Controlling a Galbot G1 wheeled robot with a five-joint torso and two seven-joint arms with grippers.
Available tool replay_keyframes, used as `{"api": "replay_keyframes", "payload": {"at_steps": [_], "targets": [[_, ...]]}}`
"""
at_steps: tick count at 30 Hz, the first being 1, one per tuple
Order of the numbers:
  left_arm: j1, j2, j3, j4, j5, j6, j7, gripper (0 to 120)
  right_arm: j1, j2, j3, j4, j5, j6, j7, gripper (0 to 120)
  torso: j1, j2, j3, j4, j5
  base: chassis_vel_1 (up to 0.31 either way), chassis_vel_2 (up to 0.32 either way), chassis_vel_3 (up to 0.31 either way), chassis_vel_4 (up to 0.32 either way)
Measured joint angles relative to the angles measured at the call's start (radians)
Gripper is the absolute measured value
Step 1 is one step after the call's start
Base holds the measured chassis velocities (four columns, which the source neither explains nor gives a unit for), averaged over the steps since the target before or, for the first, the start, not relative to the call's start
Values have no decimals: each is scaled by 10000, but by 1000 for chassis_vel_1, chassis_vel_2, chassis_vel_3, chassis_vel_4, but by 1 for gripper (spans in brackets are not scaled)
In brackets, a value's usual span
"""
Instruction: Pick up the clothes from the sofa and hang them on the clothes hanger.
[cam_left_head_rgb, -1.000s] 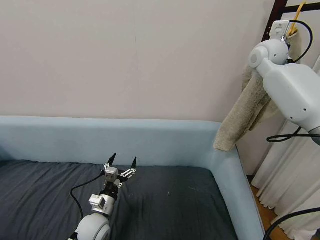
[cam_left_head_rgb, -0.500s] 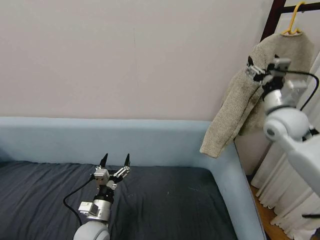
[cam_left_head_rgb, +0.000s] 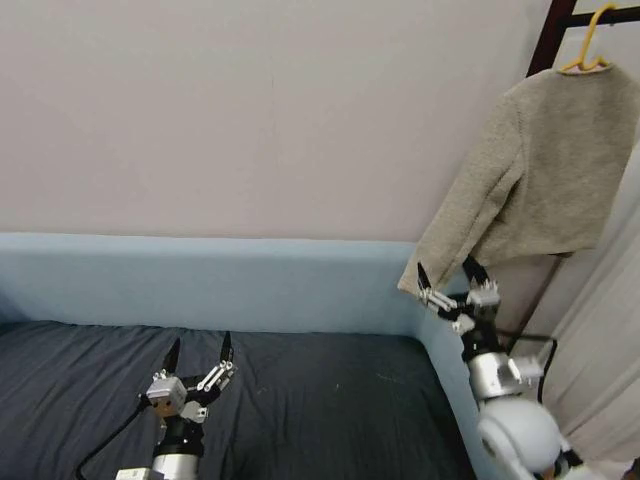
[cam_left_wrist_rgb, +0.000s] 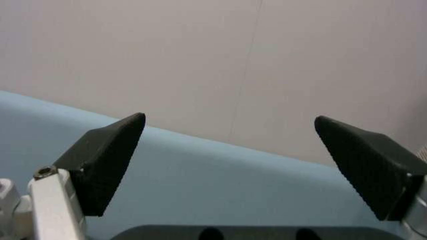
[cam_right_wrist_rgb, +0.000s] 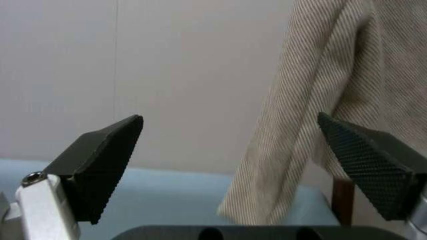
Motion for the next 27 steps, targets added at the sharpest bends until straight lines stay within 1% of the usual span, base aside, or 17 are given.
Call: {"api": "replay_keyframes", "payload": {"at_steps": [1, 2, 5, 6, 9, 10, 12, 15, 27], "targets": [[0, 0, 0, 0, 0, 0, 0, 100, 0, 0, 0, 0, 0, 0, 0, 100, 0, 0, 0, 0, 0, 0, 0, 0, 0], [200, -168, 23, -20, 251, -214, 117, 100, -543, 455, 169, 192, -619, -164, 21, 100, 0, 0, 1, 5, -3, 0, 0, 0, 0], [674, -447, 142, -231, 622, -352, 144, 100, -1738, 1490, 512, 721, -1995, -650, 70, 100, 0, 0, 0, 5, -3, 0, 0, 0, 0], [674, -447, 142, -231, 622, -352, 144, 100, -1738, 1490, 512, 721, -1995, -650, 70, 100, 0, 0, 0, 5, -3, 0, 0, 0, 0], [873, -366, 196, -408, 689, -242, 42, 100, -2615, 1984, 829, 1157, -2475, -771, 85, 100, 0, 1, 0, 6, -3, 0, 0, 0, 0], [931, -298, 200, -487, 690, -129, -4, 100, -2915, 2096, 1029, 1346, -2514, -843, 100, 100, 0, 0, 0, 3, -4, 0, 0, 0, 0], [1000, -230, 209, -572, 696, 23, -86, 100, -3099, 2141, 1172, 1481, -2504, -901, 113, 100, 1, 0, 1, 1, -4, 0, 0, 0, 0], [1024, -184, 218, -618, 698, 119, -135, 100, -3172, 2146, 1236, 1545, -2452, -945, 125, 100, 2, -1, 1, 7, -3, 0, 0, 0, 0], [995, -158, 228, -612, 677, 136, -148, 100, -3083, 2090, 1197, 1525, -2357, -960, 149, 100, 3, -2, 2, 5, -2, 0, 0, 0, 0]]}}
